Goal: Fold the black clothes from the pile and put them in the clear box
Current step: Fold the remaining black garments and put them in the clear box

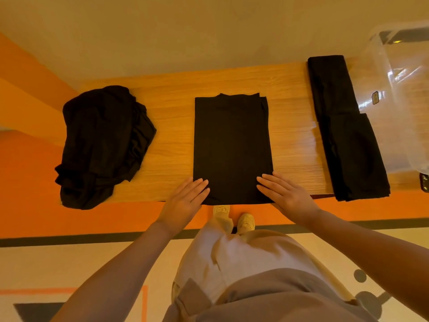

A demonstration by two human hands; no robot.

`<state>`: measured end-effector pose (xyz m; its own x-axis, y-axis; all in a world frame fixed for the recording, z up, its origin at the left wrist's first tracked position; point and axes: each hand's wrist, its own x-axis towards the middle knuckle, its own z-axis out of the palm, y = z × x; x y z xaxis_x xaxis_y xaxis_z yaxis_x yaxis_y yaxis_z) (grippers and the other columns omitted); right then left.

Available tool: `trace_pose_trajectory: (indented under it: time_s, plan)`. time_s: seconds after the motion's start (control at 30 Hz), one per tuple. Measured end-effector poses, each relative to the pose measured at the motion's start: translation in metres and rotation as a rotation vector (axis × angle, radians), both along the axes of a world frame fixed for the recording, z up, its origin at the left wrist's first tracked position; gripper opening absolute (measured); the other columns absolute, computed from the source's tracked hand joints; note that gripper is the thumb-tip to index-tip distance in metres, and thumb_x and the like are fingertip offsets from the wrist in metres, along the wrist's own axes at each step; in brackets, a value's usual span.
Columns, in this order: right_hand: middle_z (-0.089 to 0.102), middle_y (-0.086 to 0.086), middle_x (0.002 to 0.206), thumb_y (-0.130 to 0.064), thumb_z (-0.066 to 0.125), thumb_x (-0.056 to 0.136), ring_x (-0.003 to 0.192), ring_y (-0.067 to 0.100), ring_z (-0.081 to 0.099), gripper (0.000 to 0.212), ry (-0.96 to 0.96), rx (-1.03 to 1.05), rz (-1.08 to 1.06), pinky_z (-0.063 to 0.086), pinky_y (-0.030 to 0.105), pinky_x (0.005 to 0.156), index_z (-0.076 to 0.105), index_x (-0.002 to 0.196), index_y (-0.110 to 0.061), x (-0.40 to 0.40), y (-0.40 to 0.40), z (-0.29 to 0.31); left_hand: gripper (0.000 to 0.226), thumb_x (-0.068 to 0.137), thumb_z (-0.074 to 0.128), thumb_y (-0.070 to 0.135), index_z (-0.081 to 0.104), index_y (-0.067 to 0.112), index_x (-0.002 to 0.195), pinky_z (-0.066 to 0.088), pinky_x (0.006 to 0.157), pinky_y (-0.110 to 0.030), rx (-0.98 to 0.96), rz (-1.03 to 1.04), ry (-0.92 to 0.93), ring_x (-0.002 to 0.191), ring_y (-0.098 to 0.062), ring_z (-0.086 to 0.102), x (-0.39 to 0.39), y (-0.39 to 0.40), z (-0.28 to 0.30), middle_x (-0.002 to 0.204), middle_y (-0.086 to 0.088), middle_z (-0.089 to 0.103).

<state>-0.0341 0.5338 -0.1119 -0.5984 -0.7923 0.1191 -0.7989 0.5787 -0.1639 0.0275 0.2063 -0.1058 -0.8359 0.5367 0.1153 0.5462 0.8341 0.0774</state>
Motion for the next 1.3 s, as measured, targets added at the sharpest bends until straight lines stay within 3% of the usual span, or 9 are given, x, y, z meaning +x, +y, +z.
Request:
trace_pose_trajectory:
  time_s: [0.13,0.23,0.33,0.43,0.57,0.7,0.97,1.13,1.3]
  plan:
    - [0.067,0.006,0.119,-0.015,0.071,0.077,0.117,0.019,0.058,0.034,-0.166,-0.173,-0.026,0.037,0.041,0.109,0.070,0.111,-0.011,0.001,0.007,0.009,0.028,0.086,0.056,0.020,0.072,0.010,0.107,0.042,0.104,-0.033,0.282,0.110,-0.075,0.111,-0.013,0.061,0.006,0.008,0.011,0.114,-0.004,0.069]
    - [0.068,-0.001,0.113,-0.004,0.072,0.081,0.112,0.006,0.059,0.035,-0.522,-0.372,-0.282,0.048,0.031,0.099,0.067,0.113,-0.018,0.003,0.005,0.028,0.020,0.088,0.065,0.013,0.070,0.026,0.103,0.049,0.087,-0.020,0.707,0.573,-0.366,0.102,0.000,0.058,0.009,0.020,0.028,0.107,0.005,0.068]
    - [0.070,-0.009,0.094,-0.012,0.066,0.088,0.091,0.000,0.063,0.019,-0.786,-0.555,-0.568,0.051,0.016,0.079,0.068,0.104,-0.023,-0.004,-0.004,0.051,0.013,0.088,0.067,0.017,0.070,0.026,0.097,0.053,0.076,-0.026,1.018,0.836,-0.546,0.086,-0.013,0.066,-0.001,0.023,0.041,0.089,0.001,0.071]
    - [0.071,-0.005,0.083,-0.017,0.063,0.091,0.077,-0.001,0.067,0.008,-0.919,-0.721,-0.739,0.052,0.013,0.066,0.068,0.092,-0.023,-0.021,-0.012,0.067,0.008,0.090,0.064,0.020,0.071,0.020,0.096,0.055,0.072,-0.025,1.146,0.844,-0.574,0.087,-0.014,0.069,-0.021,0.024,0.055,0.088,-0.001,0.074]
    - [0.069,-0.004,0.088,-0.021,0.061,0.093,0.073,-0.006,0.065,0.011,-1.014,-0.801,-0.942,0.046,0.007,0.056,0.067,0.099,-0.014,-0.048,-0.028,0.075,0.007,0.092,0.063,0.024,0.066,0.024,0.086,0.049,0.068,-0.011,1.035,0.882,-0.505,0.080,0.003,0.066,-0.059,0.028,0.061,0.080,0.009,0.068]
    - [0.065,-0.002,0.088,-0.031,0.059,0.094,0.077,0.003,0.058,0.014,-0.936,-0.587,-1.062,0.045,0.017,0.060,0.064,0.099,-0.019,-0.066,-0.037,0.064,0.028,0.092,0.061,0.033,0.068,0.009,0.105,0.051,0.078,-0.024,0.823,0.956,-0.501,0.091,-0.011,0.063,-0.096,0.025,0.040,0.097,0.001,0.068]
    - [0.061,-0.002,0.084,-0.035,0.058,0.094,0.072,0.007,0.056,0.033,-0.755,-0.365,-1.112,0.044,0.020,0.059,0.061,0.117,-0.011,-0.071,-0.042,0.049,0.030,0.094,0.056,0.038,0.066,0.011,0.105,0.045,0.067,-0.025,0.616,0.976,-0.452,0.086,-0.014,0.061,-0.103,0.024,0.025,0.092,0.001,0.064]
    - [0.059,0.007,0.118,-0.025,0.056,0.095,0.111,0.022,0.054,0.032,-0.225,-0.275,-0.790,0.036,0.026,0.090,0.055,0.123,-0.009,-0.059,-0.048,0.043,0.034,0.096,0.050,0.032,0.055,0.013,0.124,0.038,0.090,-0.035,0.355,0.730,-0.065,0.108,-0.019,0.054,-0.085,0.035,0.026,0.116,-0.004,0.059]
    - [0.035,0.006,0.152,-0.037,0.036,0.098,0.142,0.020,0.029,0.052,-0.280,-0.072,-0.441,0.023,0.042,0.116,0.040,0.143,-0.012,-0.038,-0.076,0.022,0.051,0.100,0.028,0.038,0.037,0.018,0.146,0.026,0.110,-0.043,0.108,0.295,-0.220,0.143,-0.021,0.027,-0.069,0.065,0.004,0.154,-0.003,0.032]
